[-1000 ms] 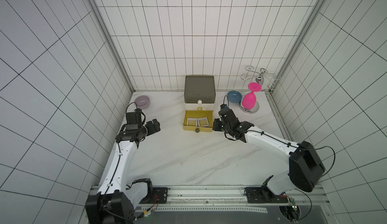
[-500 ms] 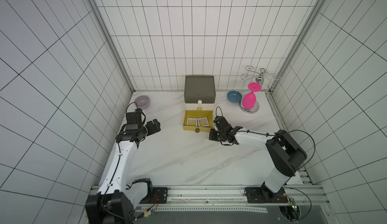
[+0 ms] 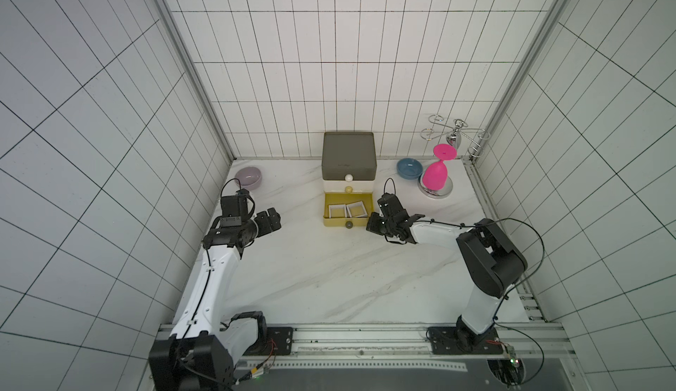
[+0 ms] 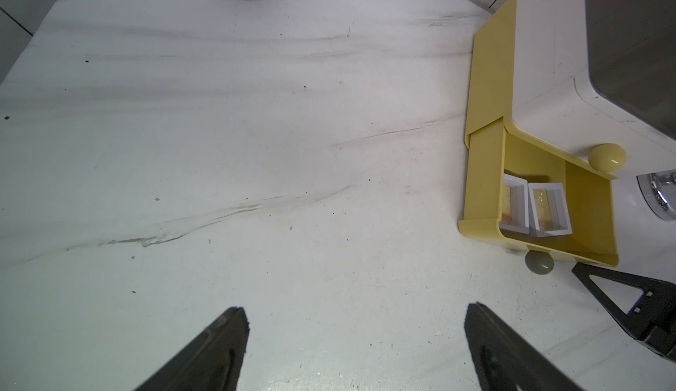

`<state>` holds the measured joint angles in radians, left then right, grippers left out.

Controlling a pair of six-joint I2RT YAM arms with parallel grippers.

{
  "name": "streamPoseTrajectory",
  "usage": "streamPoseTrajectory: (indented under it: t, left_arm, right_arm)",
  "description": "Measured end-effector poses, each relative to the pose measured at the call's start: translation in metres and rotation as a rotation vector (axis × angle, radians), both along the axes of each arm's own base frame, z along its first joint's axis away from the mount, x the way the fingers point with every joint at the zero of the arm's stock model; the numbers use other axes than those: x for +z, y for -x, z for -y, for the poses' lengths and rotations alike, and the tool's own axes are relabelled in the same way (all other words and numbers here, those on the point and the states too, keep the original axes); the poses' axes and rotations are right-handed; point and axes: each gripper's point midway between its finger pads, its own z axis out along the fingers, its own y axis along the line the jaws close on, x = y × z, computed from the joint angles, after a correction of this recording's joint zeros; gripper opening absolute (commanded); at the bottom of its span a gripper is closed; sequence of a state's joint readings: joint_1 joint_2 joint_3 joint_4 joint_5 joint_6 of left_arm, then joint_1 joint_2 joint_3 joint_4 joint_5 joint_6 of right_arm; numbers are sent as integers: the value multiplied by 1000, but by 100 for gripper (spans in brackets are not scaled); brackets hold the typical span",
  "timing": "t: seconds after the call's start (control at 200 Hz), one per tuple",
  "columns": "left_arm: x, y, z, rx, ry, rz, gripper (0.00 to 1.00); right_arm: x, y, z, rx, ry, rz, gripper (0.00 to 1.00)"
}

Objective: Place the brooch boxes into the drawer by color
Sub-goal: Close the drawer in the storage box.

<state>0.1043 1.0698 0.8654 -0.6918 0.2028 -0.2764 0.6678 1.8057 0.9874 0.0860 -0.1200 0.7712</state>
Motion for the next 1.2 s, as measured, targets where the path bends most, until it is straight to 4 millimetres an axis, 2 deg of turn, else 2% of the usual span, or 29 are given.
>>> streamPoseTrajectory:
  t: [0.14, 0.305, 0.595, 0.81, 0.89, 1.094, 1.199]
  left_arm:
    - [0, 0, 1, -4, 0, 0, 97]
    - [0, 0, 3, -10, -1, 0, 96]
    - [0, 0, 3, -11, -1, 0, 97]
    - [0, 0, 3, -11, -3, 1, 96]
    - [0, 0, 3, -11, -4, 1, 96]
    - [-1, 1, 3, -9, -5, -3, 97]
    - [-2, 1, 3, -8, -6, -5, 97]
  right_arm:
    - [7, -11, 2, -11, -42, 19, 0]
    - [21, -16, -6, 1, -141, 57, 0]
    - [35, 11, -8, 1, -411, 42, 0]
    - [47, 11, -14, -3, -507, 52, 0]
    - [42, 8, -16, -10, -517, 47, 0]
    - [10, 3, -17, -47, -502, -19, 0]
    - [6, 2, -17, -57, -503, -26, 0]
